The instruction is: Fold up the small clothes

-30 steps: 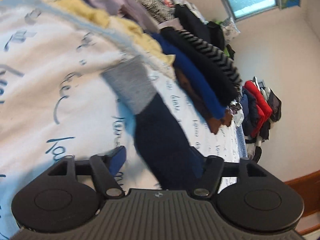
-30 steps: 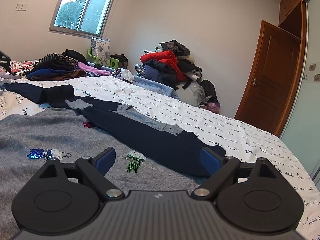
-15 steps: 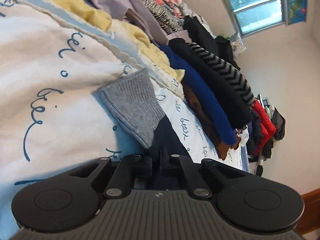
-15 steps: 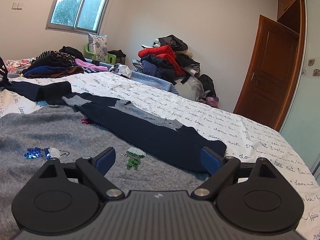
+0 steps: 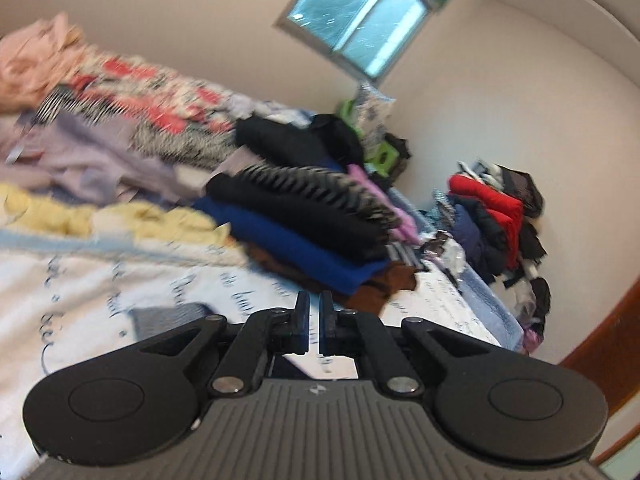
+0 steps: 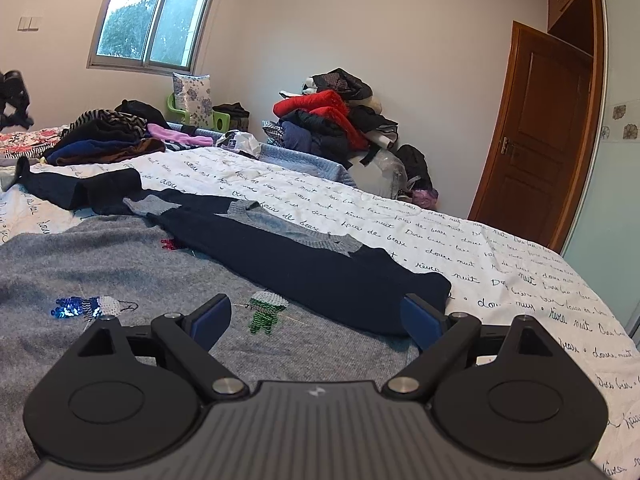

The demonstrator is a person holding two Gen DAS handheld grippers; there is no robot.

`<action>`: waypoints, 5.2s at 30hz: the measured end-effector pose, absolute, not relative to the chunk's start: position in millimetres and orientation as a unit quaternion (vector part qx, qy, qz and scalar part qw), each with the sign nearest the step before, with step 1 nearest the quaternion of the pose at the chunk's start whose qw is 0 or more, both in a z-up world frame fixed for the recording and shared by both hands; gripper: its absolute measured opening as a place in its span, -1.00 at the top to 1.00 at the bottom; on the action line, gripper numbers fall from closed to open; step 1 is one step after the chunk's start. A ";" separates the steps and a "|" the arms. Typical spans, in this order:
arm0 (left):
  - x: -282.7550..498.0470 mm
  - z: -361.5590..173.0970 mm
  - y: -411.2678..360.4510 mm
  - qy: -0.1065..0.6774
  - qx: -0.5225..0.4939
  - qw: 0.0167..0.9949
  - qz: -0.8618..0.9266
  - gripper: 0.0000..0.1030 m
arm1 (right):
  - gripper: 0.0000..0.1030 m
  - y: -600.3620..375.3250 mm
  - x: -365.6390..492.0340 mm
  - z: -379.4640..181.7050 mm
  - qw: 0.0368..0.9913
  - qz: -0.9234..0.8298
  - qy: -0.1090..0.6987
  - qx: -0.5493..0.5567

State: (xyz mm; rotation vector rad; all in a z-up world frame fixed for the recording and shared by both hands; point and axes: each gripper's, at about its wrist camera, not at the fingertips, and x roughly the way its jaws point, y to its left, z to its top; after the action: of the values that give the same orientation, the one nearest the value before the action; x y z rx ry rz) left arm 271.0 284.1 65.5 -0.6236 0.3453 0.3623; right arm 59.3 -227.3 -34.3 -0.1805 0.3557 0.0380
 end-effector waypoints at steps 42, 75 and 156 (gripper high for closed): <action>278.8 -61.6 405.2 0.164 -0.648 0.716 0.203 0.86 | -0.87 -215.5 65.0 -52.8 0.967 0.041 0.223 -0.112; 281.8 176.4 129.0 0.091 -0.298 0.950 -0.009 0.90 | -0.88 -265.5 37.4 -46.9 0.979 0.013 0.203 -0.021; 293.7 -58.7 -204.5 0.395 0.008 0.876 -0.275 -0.60 | -0.88 -317.3 39.7 -31.9 0.977 0.006 0.201 0.065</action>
State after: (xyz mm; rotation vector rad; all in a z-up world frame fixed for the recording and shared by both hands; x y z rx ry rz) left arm 293.7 -204.5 -58.7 0.0171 0.8252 -0.5742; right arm 39.7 -317.3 -31.9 0.1311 0.4052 0.0120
